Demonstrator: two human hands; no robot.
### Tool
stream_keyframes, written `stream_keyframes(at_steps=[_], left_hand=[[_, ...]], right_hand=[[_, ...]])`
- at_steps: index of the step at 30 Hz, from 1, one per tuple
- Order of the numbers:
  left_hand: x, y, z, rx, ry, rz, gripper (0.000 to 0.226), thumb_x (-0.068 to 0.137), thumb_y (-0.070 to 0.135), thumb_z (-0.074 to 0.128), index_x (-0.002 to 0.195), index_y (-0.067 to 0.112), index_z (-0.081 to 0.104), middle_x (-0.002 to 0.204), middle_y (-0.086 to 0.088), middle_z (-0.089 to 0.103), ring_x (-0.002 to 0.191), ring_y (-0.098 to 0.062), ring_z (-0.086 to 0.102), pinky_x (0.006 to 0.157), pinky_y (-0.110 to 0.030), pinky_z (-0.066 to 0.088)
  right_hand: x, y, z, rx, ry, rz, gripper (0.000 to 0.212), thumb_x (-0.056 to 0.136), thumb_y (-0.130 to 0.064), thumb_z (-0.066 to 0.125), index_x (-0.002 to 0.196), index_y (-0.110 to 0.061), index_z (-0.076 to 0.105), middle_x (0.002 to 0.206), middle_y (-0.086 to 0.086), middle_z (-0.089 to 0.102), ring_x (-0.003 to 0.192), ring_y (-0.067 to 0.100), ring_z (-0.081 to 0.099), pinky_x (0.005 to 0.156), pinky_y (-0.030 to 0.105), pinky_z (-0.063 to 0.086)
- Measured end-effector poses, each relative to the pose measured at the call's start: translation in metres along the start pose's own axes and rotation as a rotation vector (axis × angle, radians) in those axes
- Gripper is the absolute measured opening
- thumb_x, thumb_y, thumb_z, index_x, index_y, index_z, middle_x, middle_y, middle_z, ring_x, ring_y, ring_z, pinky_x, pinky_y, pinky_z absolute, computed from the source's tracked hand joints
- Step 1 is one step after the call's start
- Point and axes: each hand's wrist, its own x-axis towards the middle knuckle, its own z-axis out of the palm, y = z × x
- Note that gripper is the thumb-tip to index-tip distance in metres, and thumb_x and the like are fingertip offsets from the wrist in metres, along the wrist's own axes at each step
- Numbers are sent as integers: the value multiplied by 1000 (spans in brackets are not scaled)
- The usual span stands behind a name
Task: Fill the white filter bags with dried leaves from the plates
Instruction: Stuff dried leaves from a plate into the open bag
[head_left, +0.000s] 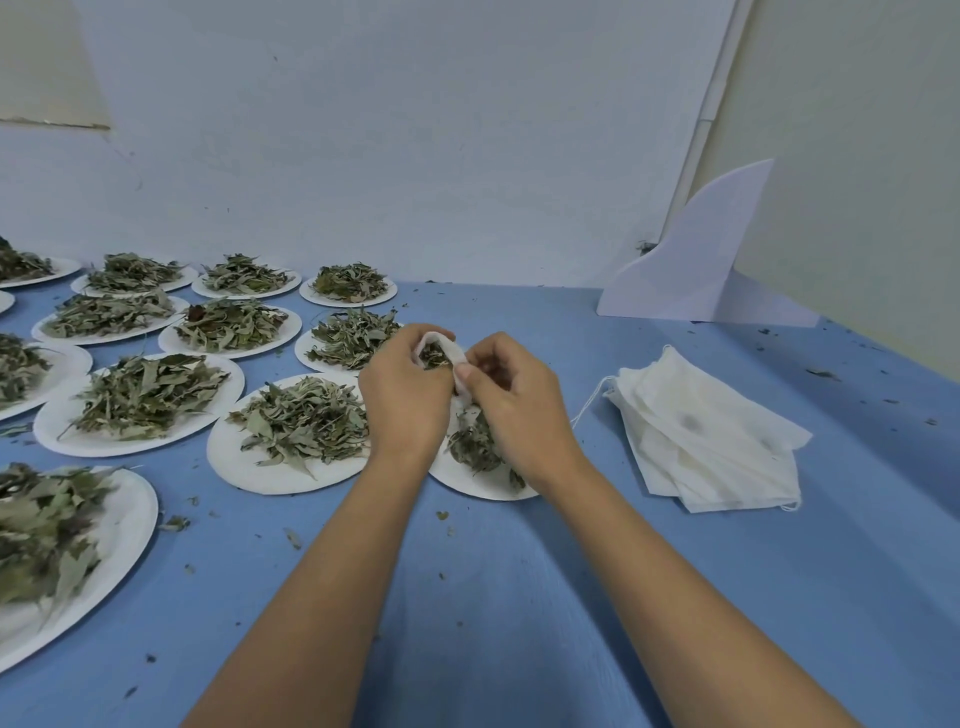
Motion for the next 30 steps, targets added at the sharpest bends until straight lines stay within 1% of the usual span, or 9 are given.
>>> stream_keyframes(at_steps=[2,6,11,13,16,19,23,25,30], left_hand=[[-1,2,1,6,20,14,30,72,-4,61,83,23,66,74,13,62,64,4,55,53,-8,41],[-1,2,1,-12,-60,-10,27,79,15,72,104,23,67,100,6,66,91,-13,62,80,-28,52],[1,4,1,-293,-239,-171,35,88,9,58,119,25,63,94,14,63,78,3,63,80,-22,53],[2,3,1,-342,-272,-201,36,88,7,54,118,25,63,89,9,65,71,5,62,80,-23,53],[1,0,2,-288,-229,-146,30,89,9,61,115,23,66,99,8,68,81,0,64,81,-22,53],[-2,1,1,-245,-136,-82,23,81,5,69,94,24,70,86,11,69,72,-2,65,68,-19,53],[0,2,2,-147,2,-56,22,76,-1,65,82,19,65,87,-2,68,76,-14,62,67,-29,52],[1,1,2,-111,44,-40,18,76,2,68,81,19,64,92,-7,67,79,-17,61,70,-30,51],[2,-1,-1,-267,-100,-121,19,83,10,68,91,27,68,92,6,69,79,-2,63,74,-18,51]], right_hand=[[0,-1,0,0,9,-16,14,89,-11,60,78,-19,57,71,-6,60,68,6,54,67,20,44],[5,4,-3,-25,148,20,7,91,-15,59,85,-18,59,82,-3,64,74,6,57,65,11,42],[10,11,-8,-77,242,45,6,93,-15,57,88,-17,60,84,-6,63,75,4,55,67,11,41],[11,11,-9,-69,246,62,7,93,-15,57,87,-18,59,82,-9,62,75,4,55,66,9,41],[9,8,-8,-32,233,72,7,93,-15,56,87,-18,59,82,-9,62,76,5,56,65,9,41],[5,0,-6,45,161,42,9,91,-11,58,84,-17,58,79,-7,62,73,5,56,66,11,43],[0,-6,-3,133,50,2,15,89,-3,58,81,-15,58,77,-1,62,75,16,58,72,27,48],[1,-6,-2,106,73,4,13,90,-6,59,82,-16,59,77,-4,62,72,8,56,68,19,47],[7,3,-5,35,210,121,3,94,-17,56,93,-17,59,89,-6,63,80,6,57,71,16,44]])
